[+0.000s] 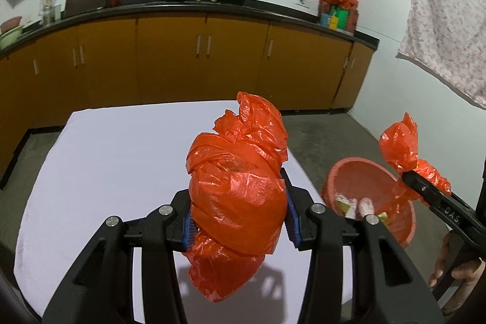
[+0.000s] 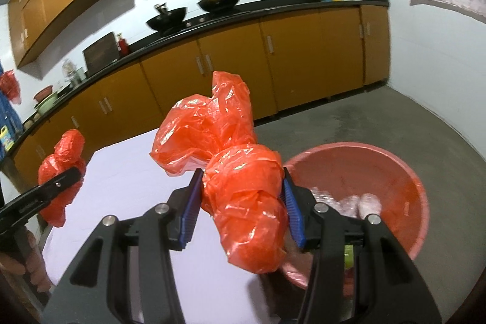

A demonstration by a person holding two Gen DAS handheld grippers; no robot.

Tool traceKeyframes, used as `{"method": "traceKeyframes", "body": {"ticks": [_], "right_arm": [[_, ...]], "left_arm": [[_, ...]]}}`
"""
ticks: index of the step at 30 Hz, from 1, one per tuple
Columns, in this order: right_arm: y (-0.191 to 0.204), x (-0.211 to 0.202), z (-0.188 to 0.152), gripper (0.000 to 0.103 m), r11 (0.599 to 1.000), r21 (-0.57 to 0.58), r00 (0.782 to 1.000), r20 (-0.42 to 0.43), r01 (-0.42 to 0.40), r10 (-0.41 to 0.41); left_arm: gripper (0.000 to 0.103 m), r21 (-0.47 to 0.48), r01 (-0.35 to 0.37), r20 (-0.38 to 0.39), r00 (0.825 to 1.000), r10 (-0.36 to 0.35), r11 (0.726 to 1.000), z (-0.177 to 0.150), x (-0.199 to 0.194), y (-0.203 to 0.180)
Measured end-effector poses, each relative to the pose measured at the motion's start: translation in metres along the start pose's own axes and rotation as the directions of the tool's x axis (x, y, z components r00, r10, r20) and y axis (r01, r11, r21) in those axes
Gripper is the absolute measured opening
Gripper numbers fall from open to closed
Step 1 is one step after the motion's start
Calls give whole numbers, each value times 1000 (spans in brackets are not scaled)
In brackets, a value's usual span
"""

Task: Collect trash
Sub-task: 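Carry both red-orange bags over the orange basket with both tools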

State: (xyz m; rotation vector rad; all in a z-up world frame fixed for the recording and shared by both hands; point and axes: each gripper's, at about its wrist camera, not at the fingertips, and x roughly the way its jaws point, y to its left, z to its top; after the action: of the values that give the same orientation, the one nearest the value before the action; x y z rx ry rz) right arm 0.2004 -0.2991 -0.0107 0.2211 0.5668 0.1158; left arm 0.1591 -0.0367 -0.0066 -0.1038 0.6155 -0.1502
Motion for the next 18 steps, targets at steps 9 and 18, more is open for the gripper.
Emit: {"method": "traceKeyframes", "body": {"ticks": [9, 18], "right_arm": [[-52, -23, -9, 49, 995, 66, 997, 26, 72, -74], [-102, -45, -16, 49, 979, 141, 987, 43, 146, -154]], "left_arm": [[46, 72, 55, -25, 998, -54, 996, -8, 10, -48], [46, 121, 144, -73, 988, -136, 982, -15, 29, -92]]}}
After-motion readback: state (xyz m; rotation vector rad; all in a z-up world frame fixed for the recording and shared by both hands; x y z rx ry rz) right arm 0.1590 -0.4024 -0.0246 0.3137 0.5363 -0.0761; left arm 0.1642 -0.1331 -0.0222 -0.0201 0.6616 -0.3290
